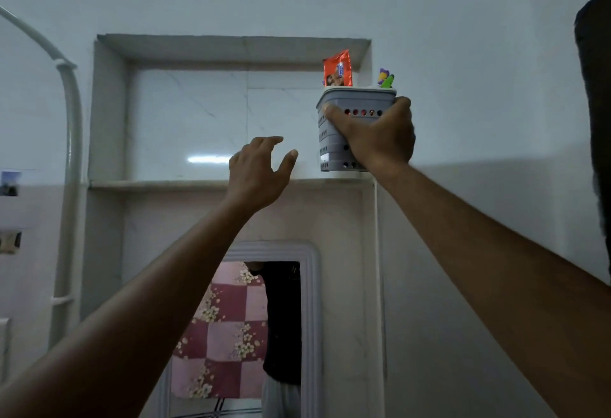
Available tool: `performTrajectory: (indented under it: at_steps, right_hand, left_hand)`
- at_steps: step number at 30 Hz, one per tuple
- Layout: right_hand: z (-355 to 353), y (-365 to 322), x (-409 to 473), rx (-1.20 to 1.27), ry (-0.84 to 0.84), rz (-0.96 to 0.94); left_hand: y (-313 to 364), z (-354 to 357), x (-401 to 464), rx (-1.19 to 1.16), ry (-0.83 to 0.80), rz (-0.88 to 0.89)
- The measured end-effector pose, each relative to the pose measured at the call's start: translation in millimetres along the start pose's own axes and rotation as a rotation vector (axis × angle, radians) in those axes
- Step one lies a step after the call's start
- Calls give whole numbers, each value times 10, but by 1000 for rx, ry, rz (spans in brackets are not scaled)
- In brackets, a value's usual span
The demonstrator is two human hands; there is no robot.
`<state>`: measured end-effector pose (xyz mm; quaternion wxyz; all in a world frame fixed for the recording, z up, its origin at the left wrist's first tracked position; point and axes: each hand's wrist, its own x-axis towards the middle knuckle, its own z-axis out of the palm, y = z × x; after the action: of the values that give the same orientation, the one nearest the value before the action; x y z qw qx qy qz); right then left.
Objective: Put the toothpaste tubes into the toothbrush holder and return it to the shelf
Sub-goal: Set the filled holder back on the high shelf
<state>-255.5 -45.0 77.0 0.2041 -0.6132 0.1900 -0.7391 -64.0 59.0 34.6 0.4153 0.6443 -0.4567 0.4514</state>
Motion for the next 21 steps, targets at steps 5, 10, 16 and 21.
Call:
performTrajectory:
  at_steps: [5, 10, 16, 21]
  right_hand:
    - [340, 149, 63, -86, -85, -14]
    - [636, 399, 89, -56, -148, 49]
    - [831, 579, -66, -103, -163, 45]
    - [848, 708, -206, -339, -212, -46]
  left_hand:
    - [-146, 313, 39, 50, -140, -99]
    - [-239, 500, 5, 129, -216, -179]
    - [-290, 523, -22, 146, -216, -149]
    - [-345, 537, -73, 154, -180, -111]
